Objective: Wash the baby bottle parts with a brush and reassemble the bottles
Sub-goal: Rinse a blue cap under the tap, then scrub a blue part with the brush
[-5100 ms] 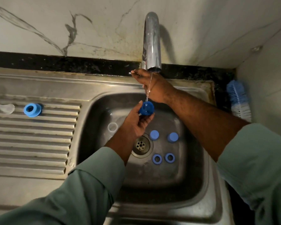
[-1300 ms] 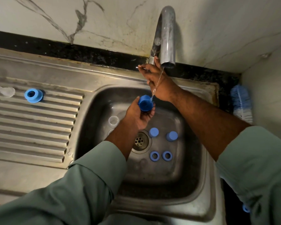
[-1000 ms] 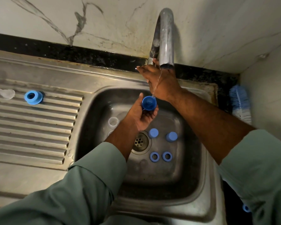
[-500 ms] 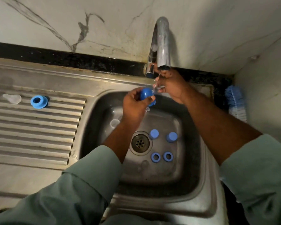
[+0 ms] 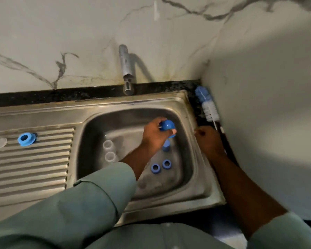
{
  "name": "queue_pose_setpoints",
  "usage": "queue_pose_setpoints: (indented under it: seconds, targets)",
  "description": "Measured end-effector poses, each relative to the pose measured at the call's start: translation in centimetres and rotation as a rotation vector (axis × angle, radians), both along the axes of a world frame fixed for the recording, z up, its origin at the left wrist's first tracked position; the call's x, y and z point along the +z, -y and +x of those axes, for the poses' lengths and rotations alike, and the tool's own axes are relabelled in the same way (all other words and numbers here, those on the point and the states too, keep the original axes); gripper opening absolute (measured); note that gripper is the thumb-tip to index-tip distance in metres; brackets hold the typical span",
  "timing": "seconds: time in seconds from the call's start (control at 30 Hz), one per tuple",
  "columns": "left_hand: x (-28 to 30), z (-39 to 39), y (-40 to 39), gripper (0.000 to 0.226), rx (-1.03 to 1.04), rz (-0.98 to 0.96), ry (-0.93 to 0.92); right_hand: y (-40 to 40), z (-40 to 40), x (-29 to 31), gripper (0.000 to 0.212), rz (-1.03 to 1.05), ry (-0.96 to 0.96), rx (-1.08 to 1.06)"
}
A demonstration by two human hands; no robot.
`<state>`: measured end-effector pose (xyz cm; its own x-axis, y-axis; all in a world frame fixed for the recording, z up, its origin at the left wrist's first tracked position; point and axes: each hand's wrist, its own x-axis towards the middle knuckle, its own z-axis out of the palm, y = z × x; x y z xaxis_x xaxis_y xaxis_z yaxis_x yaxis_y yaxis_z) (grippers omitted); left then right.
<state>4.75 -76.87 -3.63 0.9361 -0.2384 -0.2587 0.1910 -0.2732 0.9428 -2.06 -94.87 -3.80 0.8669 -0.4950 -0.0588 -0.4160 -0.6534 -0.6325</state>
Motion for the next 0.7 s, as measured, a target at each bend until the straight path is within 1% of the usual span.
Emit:
queue_pose_setpoints:
  seconds: [0.07,0.1,0.13,0.2,0.27,0.33,0.37,0.4,0.47,0.53,0.57,0.63,0.7]
  targets:
    - [1.3,-1.8,3.3,0.035,0.021,-0.206,-0.141,1.9,-3.7,0.0,0.015,-0.169,-0.012,-0.101]
    - [1.7,-2.3,4.6,0.024,0.016,-0.265,-0.204,2.6,-5.2,-0.1,0.016,-0.259,-0.051,-0.142]
    - [2.2,-3.0,5.7,0.017,0.005,-0.298,-0.271,3.3,-6.6,-0.1,0.018,-0.327,-0.101,-0.176]
    - [2.7,-3.9,6.7,0.011,0.006,-0.312,-0.398,3.8,-8.4,-0.4,0.021,-0.396,-0.186,-0.182]
    - [2.6,-4.2,6.8,0.011,0.021,-0.310,-0.450,3.7,-8.9,-1.0,0.021,-0.436,-0.243,-0.156]
    - [2.7,-4.6,6.3,0.010,0.035,-0.311,-0.491,3.4,-9.2,-1.7,0.019,-0.448,-0.248,-0.174]
    - [2.8,-4.7,5.7,0.008,0.051,-0.325,-0.506,3.3,-9.2,-2.0,0.017,-0.431,-0.227,-0.188]
    - [2.9,-4.5,5.0,0.012,0.072,-0.337,-0.515,3.1,-9.2,-2.3,0.016,-0.399,-0.197,-0.206]
    - [3.2,-3.8,3.0,0.030,0.140,-0.376,-0.526,2.5,-8.9,-2.3,0.016,-0.282,-0.101,-0.260]
    - [3.4,-2.5,0.4,0.045,0.254,-0.444,-0.522,1.0,-8.6,-1.5,0.015,-0.179,0.054,-0.269]
    - [3.5,-1.9,-1.1,0.048,0.316,-0.485,-0.518,0.1,-8.5,-1.0,0.014,-0.171,0.145,-0.238]
    - [4.3,-0.6,-4.2,0.044,0.434,-0.576,-0.501,-2.1,-8.7,0.2,0.019,-0.208,0.304,-0.144]
    - [5.2,0.6,-7.4,0.040,0.534,-0.646,-0.477,-4.1,-9.3,1.2,0.013,-0.185,0.386,-0.017]
